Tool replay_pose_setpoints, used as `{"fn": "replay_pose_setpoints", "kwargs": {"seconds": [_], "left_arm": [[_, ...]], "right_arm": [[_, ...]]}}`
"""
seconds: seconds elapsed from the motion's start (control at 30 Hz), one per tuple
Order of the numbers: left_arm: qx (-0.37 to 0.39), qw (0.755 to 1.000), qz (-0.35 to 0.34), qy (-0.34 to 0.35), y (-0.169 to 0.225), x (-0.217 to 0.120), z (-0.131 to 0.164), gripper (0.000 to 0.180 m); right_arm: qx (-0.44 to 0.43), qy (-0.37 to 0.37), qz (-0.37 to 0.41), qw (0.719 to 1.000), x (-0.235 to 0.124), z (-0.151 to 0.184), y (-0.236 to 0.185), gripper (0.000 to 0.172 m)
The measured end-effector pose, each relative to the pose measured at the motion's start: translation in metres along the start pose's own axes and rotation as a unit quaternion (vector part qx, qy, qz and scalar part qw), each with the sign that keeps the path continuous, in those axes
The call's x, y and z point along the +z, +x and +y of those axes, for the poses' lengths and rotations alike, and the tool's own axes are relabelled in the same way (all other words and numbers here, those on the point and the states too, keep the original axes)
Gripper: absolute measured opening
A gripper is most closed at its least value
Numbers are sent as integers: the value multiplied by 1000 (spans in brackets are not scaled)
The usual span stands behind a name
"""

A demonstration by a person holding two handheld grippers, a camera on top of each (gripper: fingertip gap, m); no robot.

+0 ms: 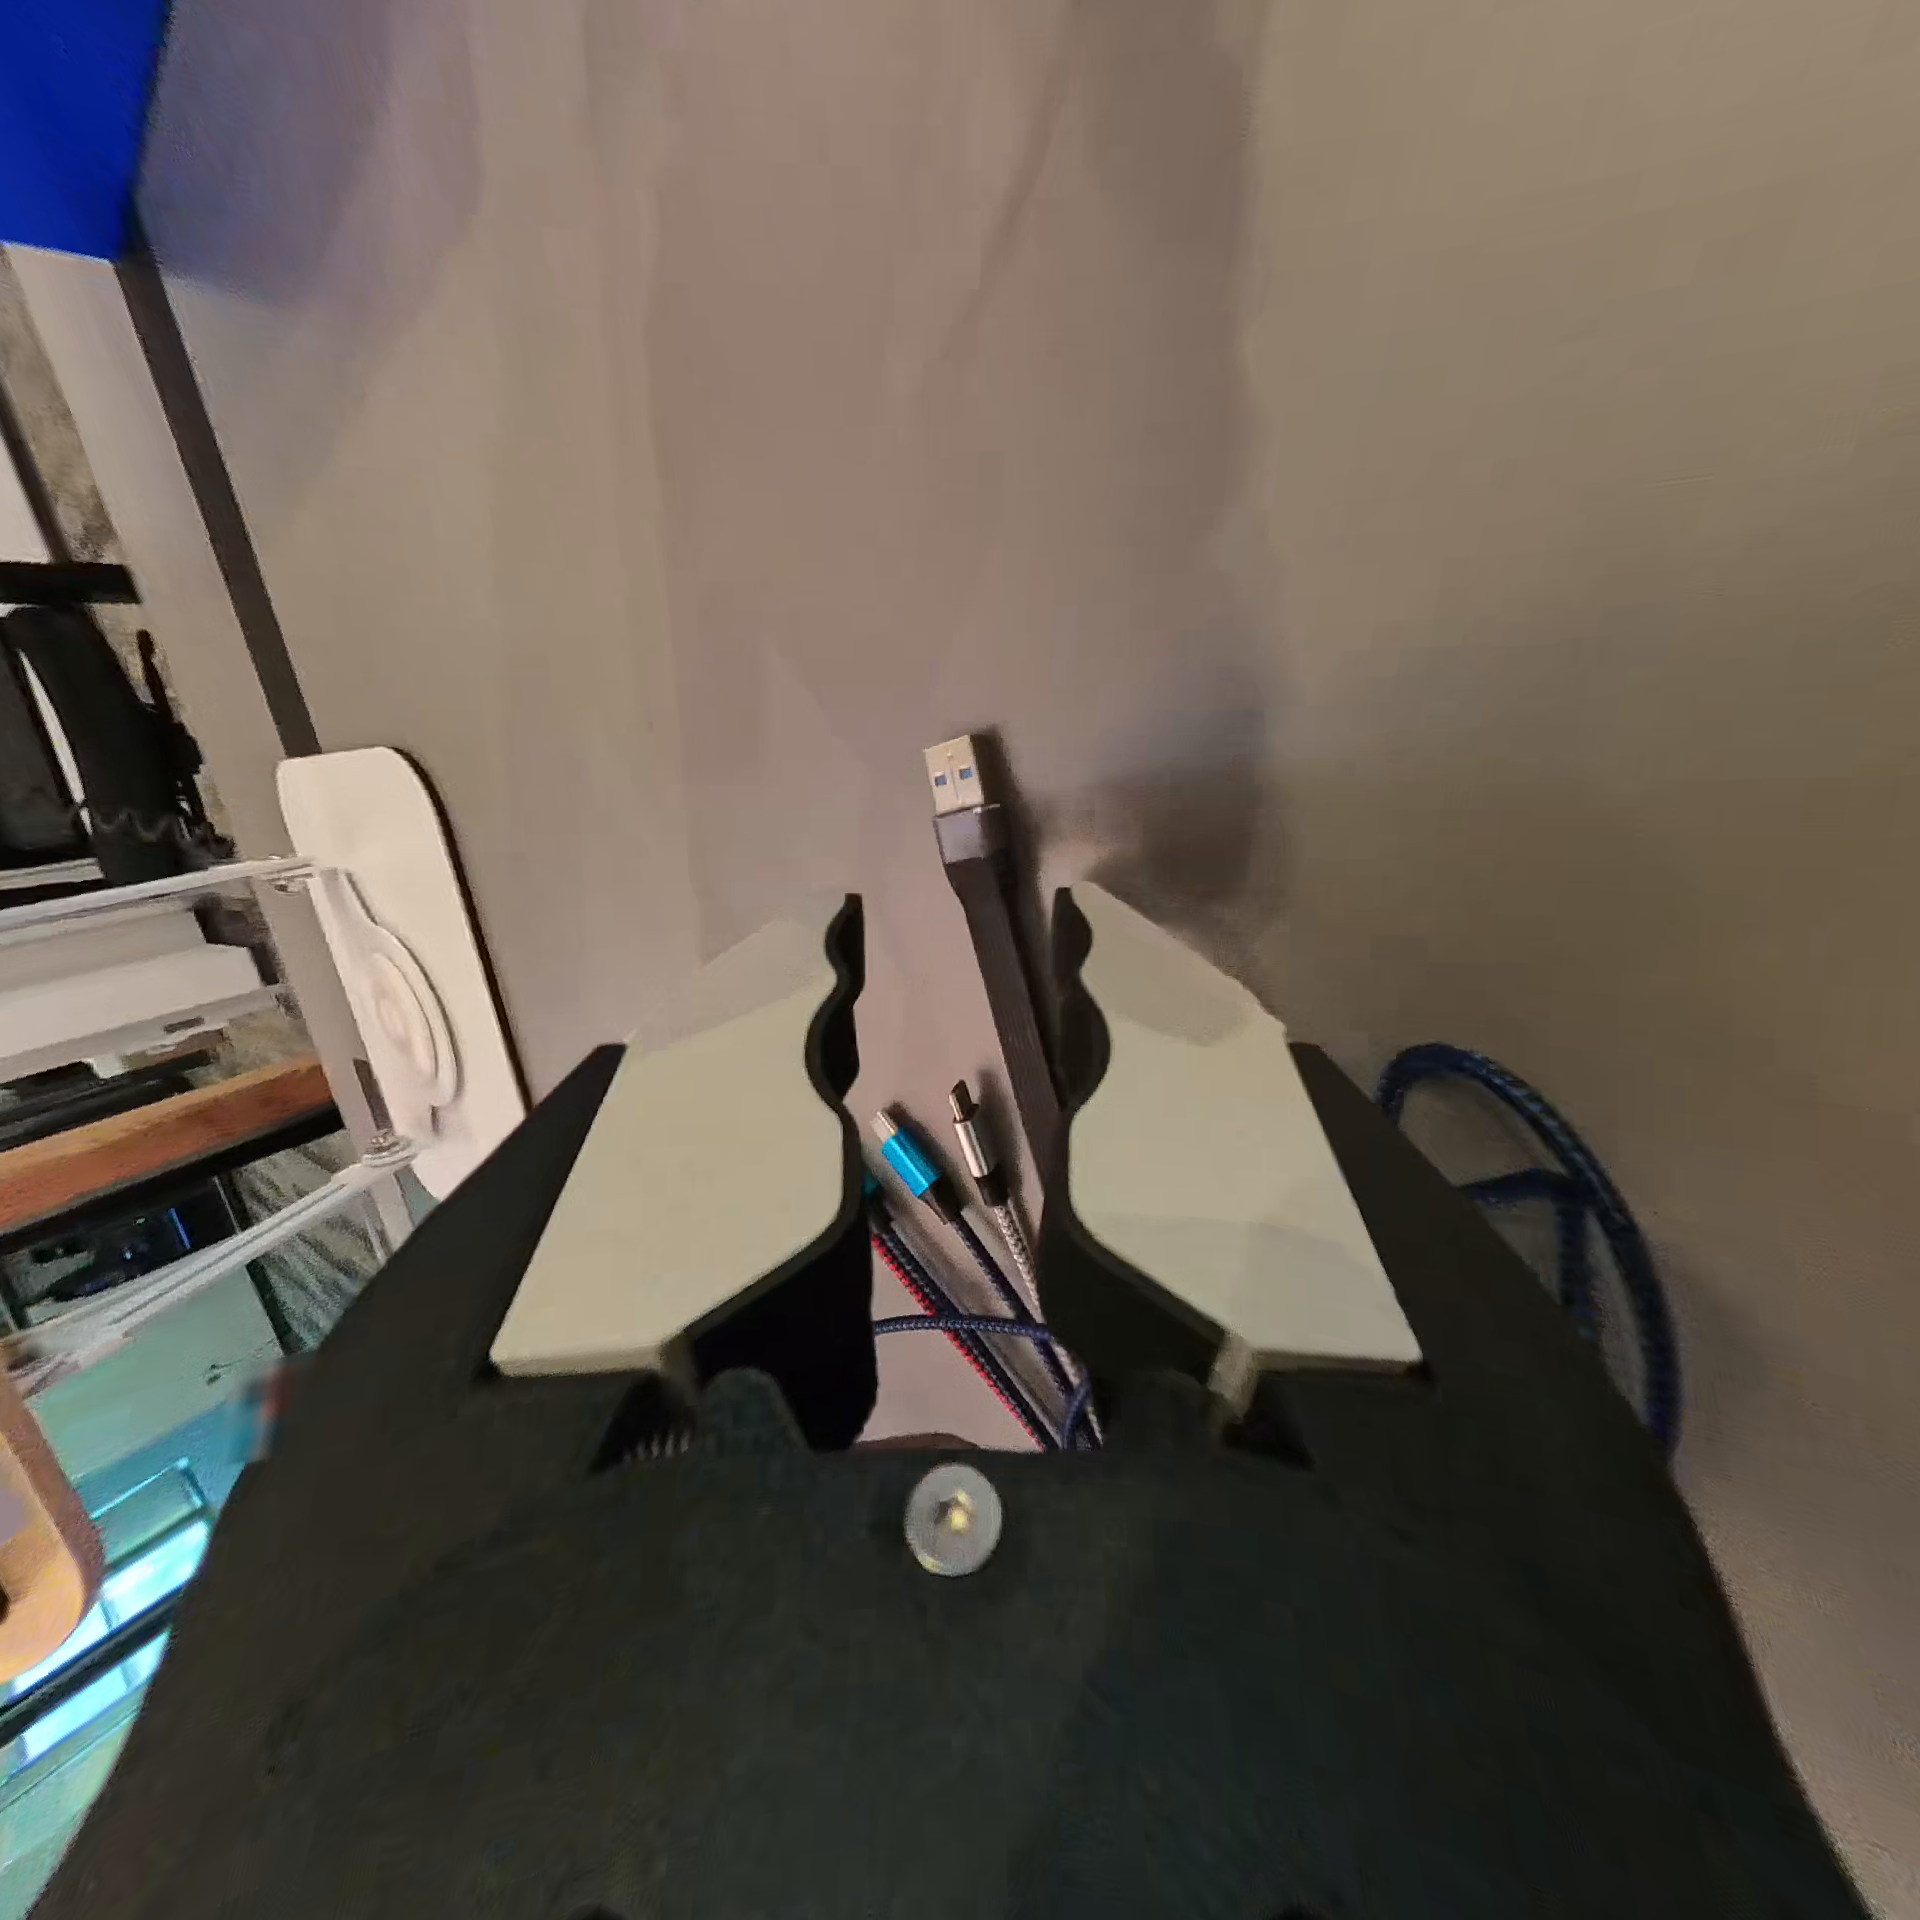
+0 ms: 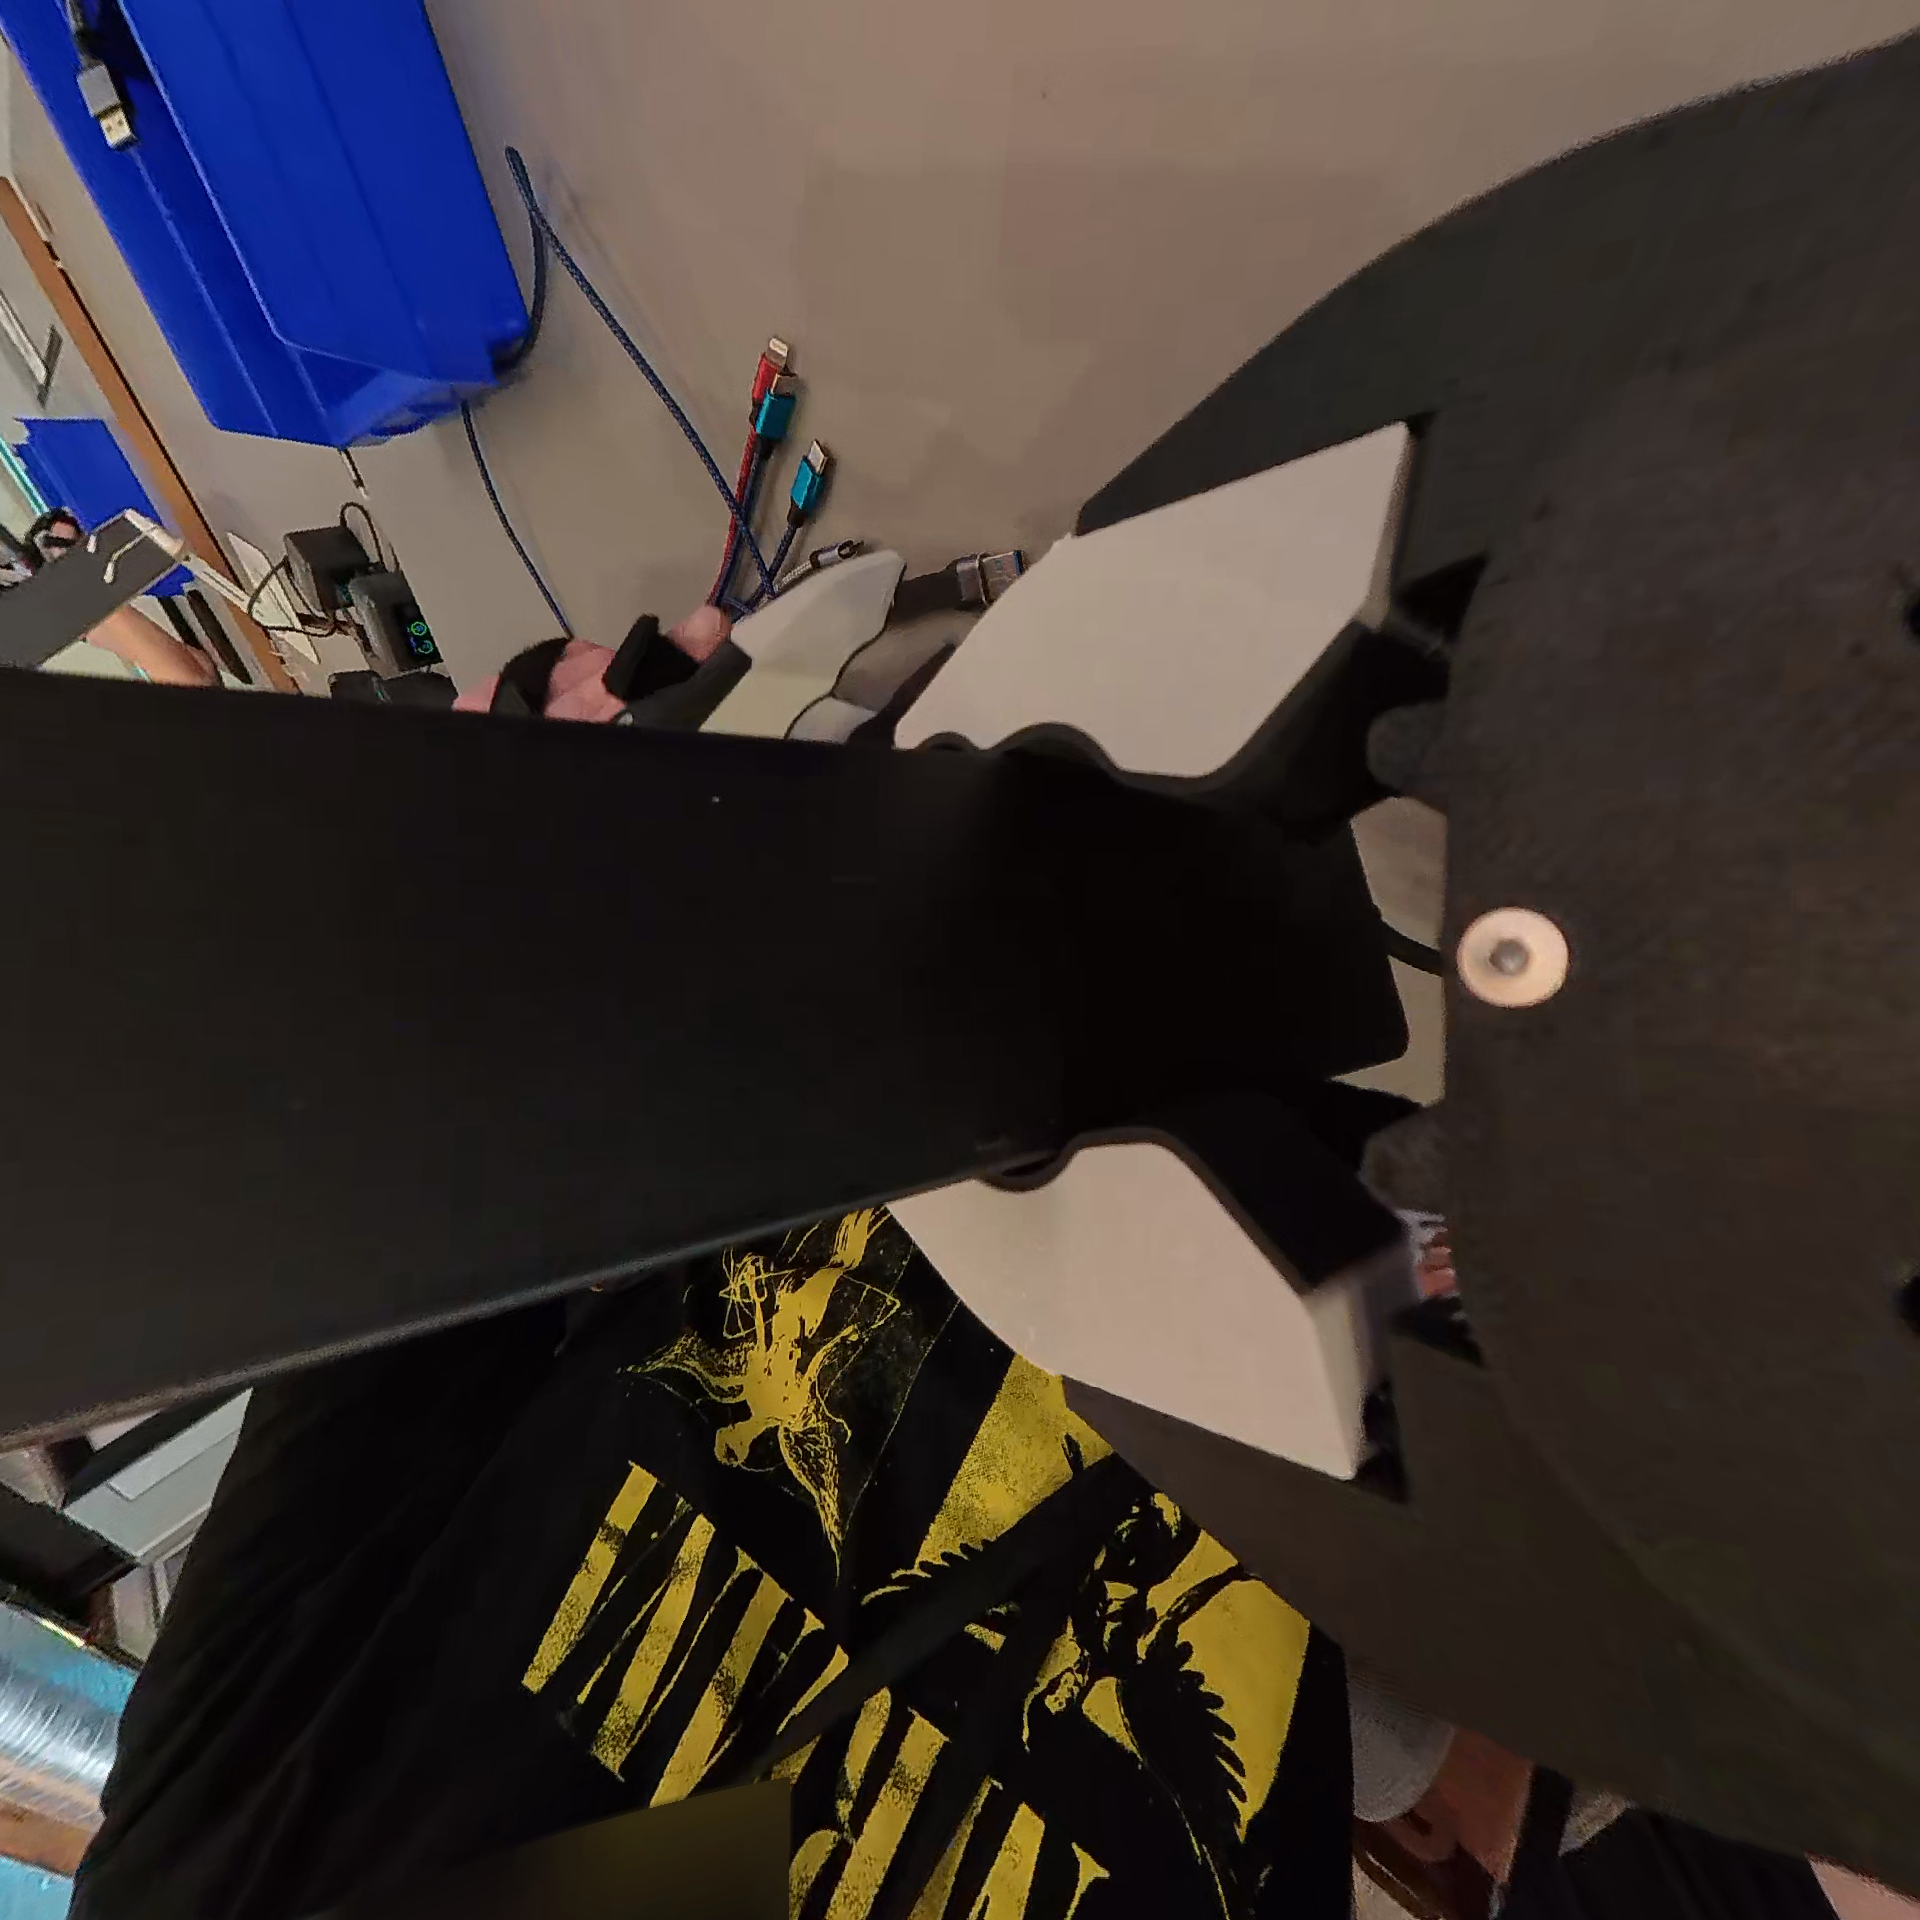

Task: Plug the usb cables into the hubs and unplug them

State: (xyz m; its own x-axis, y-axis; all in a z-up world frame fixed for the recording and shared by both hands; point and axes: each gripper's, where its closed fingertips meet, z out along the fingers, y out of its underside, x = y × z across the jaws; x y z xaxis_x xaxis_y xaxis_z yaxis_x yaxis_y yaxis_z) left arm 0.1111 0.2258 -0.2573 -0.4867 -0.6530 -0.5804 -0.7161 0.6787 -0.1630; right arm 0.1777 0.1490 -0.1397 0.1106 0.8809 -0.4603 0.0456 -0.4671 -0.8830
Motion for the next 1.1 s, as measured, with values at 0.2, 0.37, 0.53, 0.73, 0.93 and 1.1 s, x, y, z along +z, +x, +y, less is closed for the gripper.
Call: {"fn": "replay_pose_setpoints", "kwargs": {"seconds": [0.2,0.37,0.53,0.73,0.93,1.1], "left_arm": [[-5,1000,19,13,7,11,4,11],[-14,1000,14,22,0,14,6,13],[-37,999,12,13,-8,13,8,38],[-51,997,57,24,-6,21,2,15],[-133,984,100,63,-10,24,4,14],[-230,956,162,81,-13,23,5,14]], "right_arm": [[-6,10,3,1000,-6,-2,0,67],[-8,11,4,1000,-6,-2,0,67],[-8,13,5,1000,-6,-1,1,67],[-10,14,2,1000,-5,-1,1,67],[-14,17,1,1000,-7,-3,-1,67],[-17,18,3,1000,-8,-4,-2,67]]}}
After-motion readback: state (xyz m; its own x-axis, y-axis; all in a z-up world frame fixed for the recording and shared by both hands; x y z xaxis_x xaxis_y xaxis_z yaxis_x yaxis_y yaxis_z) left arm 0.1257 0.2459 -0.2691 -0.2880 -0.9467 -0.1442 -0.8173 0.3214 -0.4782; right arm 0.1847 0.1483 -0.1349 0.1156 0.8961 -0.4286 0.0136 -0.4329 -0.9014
